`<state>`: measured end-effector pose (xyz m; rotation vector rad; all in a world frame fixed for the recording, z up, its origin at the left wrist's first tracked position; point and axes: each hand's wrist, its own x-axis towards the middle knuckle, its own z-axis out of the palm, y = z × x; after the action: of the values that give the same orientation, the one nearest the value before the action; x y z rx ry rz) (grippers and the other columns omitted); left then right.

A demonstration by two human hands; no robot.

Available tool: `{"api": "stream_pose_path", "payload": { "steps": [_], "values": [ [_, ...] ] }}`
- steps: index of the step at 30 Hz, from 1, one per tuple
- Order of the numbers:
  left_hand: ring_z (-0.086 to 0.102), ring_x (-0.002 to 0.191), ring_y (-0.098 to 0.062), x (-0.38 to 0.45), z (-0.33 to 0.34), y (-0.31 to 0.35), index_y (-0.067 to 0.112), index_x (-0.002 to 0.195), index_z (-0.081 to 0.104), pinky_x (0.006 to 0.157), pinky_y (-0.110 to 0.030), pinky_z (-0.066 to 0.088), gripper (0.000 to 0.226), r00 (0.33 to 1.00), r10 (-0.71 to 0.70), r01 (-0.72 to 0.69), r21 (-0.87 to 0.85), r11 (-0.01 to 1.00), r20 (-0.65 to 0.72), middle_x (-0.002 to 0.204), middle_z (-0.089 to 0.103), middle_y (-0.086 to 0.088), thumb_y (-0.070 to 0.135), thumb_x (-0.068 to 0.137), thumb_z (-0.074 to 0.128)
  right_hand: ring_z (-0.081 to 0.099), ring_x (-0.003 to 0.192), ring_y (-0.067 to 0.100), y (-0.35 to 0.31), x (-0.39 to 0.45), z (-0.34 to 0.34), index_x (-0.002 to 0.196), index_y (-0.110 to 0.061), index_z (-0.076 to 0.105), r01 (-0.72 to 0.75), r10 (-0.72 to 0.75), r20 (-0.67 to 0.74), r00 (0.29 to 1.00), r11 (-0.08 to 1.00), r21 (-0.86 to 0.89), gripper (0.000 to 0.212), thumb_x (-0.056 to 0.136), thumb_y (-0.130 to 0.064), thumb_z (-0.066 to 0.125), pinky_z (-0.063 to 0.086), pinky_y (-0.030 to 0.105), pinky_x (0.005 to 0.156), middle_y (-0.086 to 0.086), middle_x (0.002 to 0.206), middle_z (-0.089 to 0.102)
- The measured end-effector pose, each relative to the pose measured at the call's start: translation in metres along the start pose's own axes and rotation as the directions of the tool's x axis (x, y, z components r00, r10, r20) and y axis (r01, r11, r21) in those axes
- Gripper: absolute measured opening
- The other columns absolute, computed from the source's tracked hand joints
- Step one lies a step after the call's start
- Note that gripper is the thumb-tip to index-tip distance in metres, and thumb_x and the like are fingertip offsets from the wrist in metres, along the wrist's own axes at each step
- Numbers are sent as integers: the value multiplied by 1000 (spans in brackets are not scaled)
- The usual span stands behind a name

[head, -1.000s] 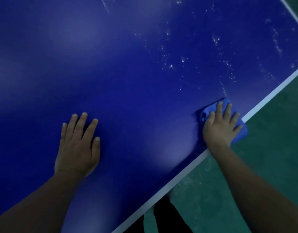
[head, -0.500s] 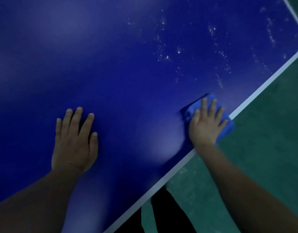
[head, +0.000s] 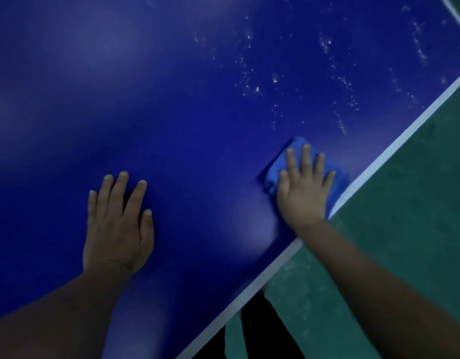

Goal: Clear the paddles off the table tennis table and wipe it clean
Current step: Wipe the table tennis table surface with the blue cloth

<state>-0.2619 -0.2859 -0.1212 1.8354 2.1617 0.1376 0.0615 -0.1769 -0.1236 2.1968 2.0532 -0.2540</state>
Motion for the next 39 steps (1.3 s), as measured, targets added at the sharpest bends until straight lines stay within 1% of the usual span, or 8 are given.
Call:
{"api": "stream_pose_path", "payload": {
  "steps": [10, 15, 21, 25, 29, 33, 35, 39],
  "values": [
    [11, 153, -30, 2, 5, -6, 13, 149, 42, 124, -45, -1, 60, 1000, 23, -23, 29, 999, 7, 162, 24, -13, 39, 96, 30, -12, 152, 31, -261, 99, -7, 159, -34, 6, 459, -463, 26, 886, 884, 91, 56, 105, -48, 14, -11, 64, 116, -4, 167, -4],
    [10, 153, -30, 2, 7, -7, 13, 150, 41, 123, -46, 0, 61, 1000, 24, -25, 54, 998, 18, 163, 24, -12, 41, 97, 29, 2, 153, 32, -83, 149, -16, 157, -37, 12, 10, -6, -69, 998, 999, 48, 55, 103, -46, 19, 3, 65, 117, -5, 167, 6],
    [11, 153, -30, 3, 4, -7, 13, 150, 41, 123, -45, -2, 60, 999, 28, -29, 38, 999, 33, 162, 25, -12, 41, 98, 28, 3, 152, 31, 57, 90, -20, 158, -34, 13, -500, 515, -50, 855, 847, 181, 55, 105, -42, 21, 5, 64, 117, -3, 167, 5],
    [11, 153, -31, 3, 2, -7, 11, 149, 41, 124, -41, -5, 61, 999, 36, -37, 41, 998, 40, 161, 25, -14, 41, 97, 28, 22, 148, 40, -54, 34, 3, 153, -30, 34, -31, 39, -164, 986, 998, 47, 58, 97, -41, 26, 16, 68, 114, 5, 162, 27],
    [9, 153, -29, 3, 0, -4, 12, 149, 41, 122, -36, -12, 63, 999, 7, -9, 45, 999, 44, 162, 23, -13, 43, 96, 27, 25, 148, 37, -54, -13, 15, 151, -31, 37, 600, -601, 4, 799, 797, -69, 53, 100, -44, 35, 16, 67, 115, 1, 161, 31],
    [10, 153, -31, 6, 0, -1, 10, 149, 41, 122, -34, -13, 64, 999, 9, -10, 29, 1000, 31, 161, 25, -15, 42, 97, 26, 19, 149, 36, 70, 74, -12, 155, -30, 27, -35, 30, -85, 996, 997, -64, 55, 101, -40, 24, 20, 65, 114, 3, 164, 21],
    [9, 153, -31, 6, 0, 0, 9, 150, 40, 123, -37, -11, 64, 1000, 16, -17, 29, 999, 16, 161, 24, -15, 42, 97, 25, 2, 153, 29, 100, 91, -30, 158, -35, 12, -361, 366, -25, 930, 925, 115, 54, 105, -42, 18, 6, 61, 119, -3, 167, 5],
    [8, 153, -31, 3, 3, -3, 9, 151, 38, 123, -47, -2, 63, 1000, 18, -18, 41, 999, 4, 162, 22, -15, 40, 97, 26, 7, 152, 34, 41, 34, -7, 158, -31, 17, -177, 180, -59, 982, 983, 52, 56, 103, -44, 18, 9, 62, 118, 1, 167, 9]
  ]
}}
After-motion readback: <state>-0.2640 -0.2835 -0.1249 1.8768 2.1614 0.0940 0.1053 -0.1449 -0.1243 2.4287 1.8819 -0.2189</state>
